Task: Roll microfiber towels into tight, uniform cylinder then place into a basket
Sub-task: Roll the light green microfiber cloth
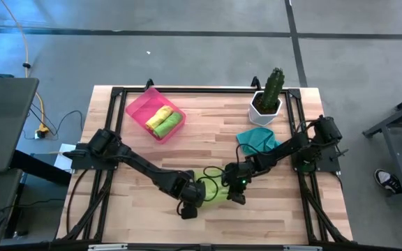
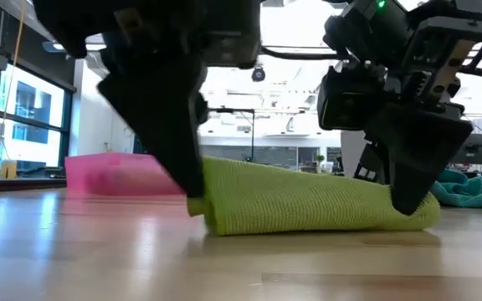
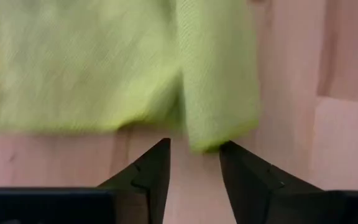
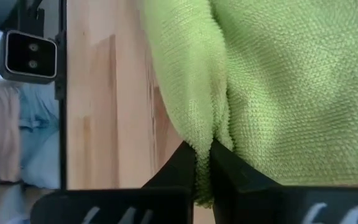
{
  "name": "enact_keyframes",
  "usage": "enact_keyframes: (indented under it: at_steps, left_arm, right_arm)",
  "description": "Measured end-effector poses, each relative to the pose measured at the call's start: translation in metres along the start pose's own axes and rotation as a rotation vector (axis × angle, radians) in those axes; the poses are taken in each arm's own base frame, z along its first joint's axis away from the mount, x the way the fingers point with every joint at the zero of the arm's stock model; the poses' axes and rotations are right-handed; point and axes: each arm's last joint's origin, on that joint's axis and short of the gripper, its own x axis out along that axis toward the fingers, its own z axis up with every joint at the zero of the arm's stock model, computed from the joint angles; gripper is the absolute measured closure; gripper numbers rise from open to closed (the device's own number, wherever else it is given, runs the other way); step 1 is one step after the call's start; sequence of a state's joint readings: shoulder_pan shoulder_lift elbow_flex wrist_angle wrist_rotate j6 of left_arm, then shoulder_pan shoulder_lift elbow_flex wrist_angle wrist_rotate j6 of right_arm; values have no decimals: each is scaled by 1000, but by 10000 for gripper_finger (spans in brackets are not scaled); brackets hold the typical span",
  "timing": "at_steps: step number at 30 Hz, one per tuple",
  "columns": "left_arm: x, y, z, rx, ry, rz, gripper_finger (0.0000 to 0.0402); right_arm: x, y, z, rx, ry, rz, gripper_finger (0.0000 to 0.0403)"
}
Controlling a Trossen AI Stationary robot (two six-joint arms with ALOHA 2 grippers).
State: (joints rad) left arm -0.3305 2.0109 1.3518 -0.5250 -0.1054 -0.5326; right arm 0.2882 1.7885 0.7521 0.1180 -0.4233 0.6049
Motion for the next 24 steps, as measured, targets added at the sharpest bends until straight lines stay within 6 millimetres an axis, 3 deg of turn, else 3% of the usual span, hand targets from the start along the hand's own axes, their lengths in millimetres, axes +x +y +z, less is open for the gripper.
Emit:
enact_keyframes:
  at_steps: [6,16,24]
  left_arm:
    - [-15,-6,2,14,0,41,269]
    - [-20,-38,16,165,-289,-27,269]
    - [1,-39,10,196,-268,49,261]
  right_arm:
    - [-1,0,-1,141,69,84,396]
    - [-4,-5,2,212,67,84,396]
    - [-6,-7,5,269,76,105,396]
